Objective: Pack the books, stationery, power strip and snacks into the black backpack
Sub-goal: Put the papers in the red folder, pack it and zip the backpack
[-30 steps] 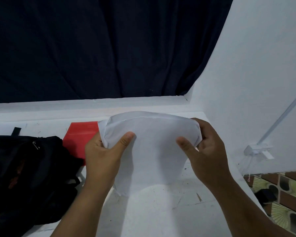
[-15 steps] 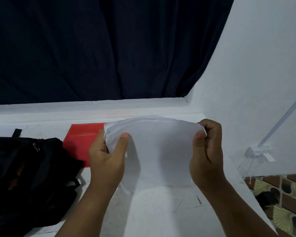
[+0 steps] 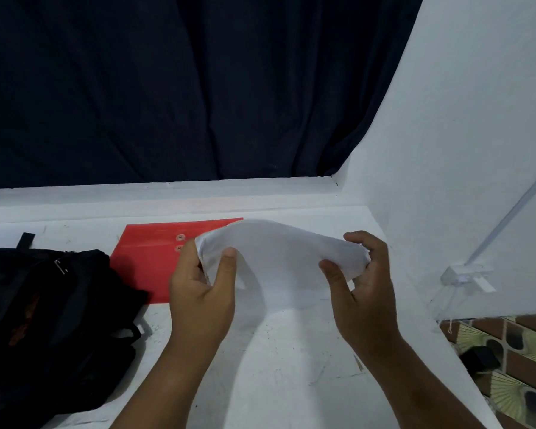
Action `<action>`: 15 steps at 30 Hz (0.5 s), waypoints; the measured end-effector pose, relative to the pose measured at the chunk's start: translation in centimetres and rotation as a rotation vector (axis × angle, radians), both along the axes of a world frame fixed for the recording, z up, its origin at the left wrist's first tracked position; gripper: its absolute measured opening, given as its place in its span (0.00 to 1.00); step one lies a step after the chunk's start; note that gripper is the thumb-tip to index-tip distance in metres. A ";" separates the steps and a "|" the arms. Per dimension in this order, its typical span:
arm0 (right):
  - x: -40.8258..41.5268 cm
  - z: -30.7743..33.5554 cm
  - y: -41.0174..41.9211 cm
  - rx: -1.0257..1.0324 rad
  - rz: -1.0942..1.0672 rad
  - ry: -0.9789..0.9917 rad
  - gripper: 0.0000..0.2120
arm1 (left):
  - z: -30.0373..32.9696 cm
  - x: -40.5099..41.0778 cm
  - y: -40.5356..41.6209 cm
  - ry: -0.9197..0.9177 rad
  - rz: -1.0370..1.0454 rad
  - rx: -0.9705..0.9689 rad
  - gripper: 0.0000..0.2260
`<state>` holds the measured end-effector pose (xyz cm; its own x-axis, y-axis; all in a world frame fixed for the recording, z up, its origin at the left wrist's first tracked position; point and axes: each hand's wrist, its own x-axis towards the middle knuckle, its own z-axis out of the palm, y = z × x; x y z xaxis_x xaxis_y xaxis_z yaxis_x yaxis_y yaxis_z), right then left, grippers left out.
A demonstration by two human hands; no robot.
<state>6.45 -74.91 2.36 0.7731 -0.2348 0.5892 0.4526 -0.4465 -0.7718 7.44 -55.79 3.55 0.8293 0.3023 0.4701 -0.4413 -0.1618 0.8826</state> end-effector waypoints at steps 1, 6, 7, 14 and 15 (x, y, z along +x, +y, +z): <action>-0.2 0.4 -0.1 0.005 -0.011 -0.023 0.25 | 0.2 -0.1 0.0 -0.026 0.014 0.028 0.09; -0.5 2.1 -0.1 0.051 -0.070 -0.023 0.23 | 0.7 -0.6 -0.6 -0.125 0.060 0.116 0.16; -0.4 1.5 -0.2 0.053 -0.071 0.011 0.21 | 0.2 -0.6 -0.8 -0.107 0.063 0.125 0.17; -1.1 -3.9 -0.9 0.023 -0.062 0.237 0.14 | -4.3 -0.8 -0.5 0.110 0.042 0.126 0.13; -1.2 -3.6 -0.9 0.022 -0.067 0.214 0.15 | -3.8 -0.8 -0.4 0.070 0.052 0.128 0.14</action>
<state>5.22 -75.79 -1.27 0.8623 -0.3006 0.4075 0.2475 -0.4518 -0.8571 6.61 -56.21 -0.25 0.8461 0.2873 0.4489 -0.3673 -0.2959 0.8818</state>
